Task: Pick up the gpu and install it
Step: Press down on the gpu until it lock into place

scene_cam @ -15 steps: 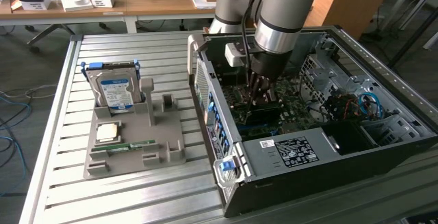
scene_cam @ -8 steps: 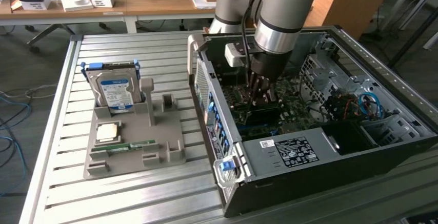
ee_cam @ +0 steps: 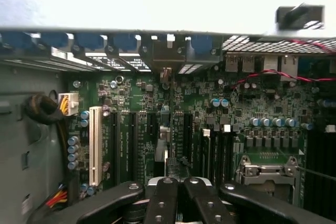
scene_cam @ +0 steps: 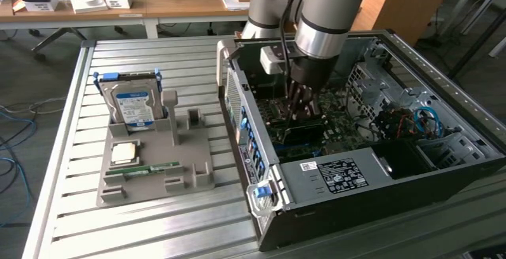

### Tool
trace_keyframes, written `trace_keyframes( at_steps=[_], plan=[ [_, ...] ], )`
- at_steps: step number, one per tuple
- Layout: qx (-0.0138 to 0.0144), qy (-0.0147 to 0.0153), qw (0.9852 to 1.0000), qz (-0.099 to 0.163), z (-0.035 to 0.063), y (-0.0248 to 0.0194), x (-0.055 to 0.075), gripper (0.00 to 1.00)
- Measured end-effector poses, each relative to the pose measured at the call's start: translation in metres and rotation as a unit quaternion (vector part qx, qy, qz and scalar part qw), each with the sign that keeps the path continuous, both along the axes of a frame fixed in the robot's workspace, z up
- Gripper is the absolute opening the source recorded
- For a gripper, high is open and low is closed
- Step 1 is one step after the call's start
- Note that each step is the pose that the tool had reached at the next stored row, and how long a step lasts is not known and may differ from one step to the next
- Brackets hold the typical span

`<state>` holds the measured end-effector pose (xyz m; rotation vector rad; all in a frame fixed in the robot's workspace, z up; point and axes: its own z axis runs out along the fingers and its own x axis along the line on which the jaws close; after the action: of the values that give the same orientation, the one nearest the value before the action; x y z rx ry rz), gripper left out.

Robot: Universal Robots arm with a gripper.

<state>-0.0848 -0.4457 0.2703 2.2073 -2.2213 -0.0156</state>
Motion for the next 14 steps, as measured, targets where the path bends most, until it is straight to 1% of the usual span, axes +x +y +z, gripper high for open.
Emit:
trace_keyframes(
  at_steps=[7,8,9,10,14],
  plan=[
    [0.0000,0.0000,1.0000,0.000,0.0223,0.0000,0.000,0.11],
    [0.0000,0.0000,1.0000,0.000,0.0382,0.0000,0.000,0.11],
    [0.0000,0.0000,1.0000,0.000,0.0482,0.0000,0.000,0.11],
    [0.0001,-0.0001,1.0000,0.000,0.0519,0.0000,0.000,0.11],
    [-0.0001,0.0001,1.0000,0.000,0.0531,0.0000,0.000,0.11]
  ],
)
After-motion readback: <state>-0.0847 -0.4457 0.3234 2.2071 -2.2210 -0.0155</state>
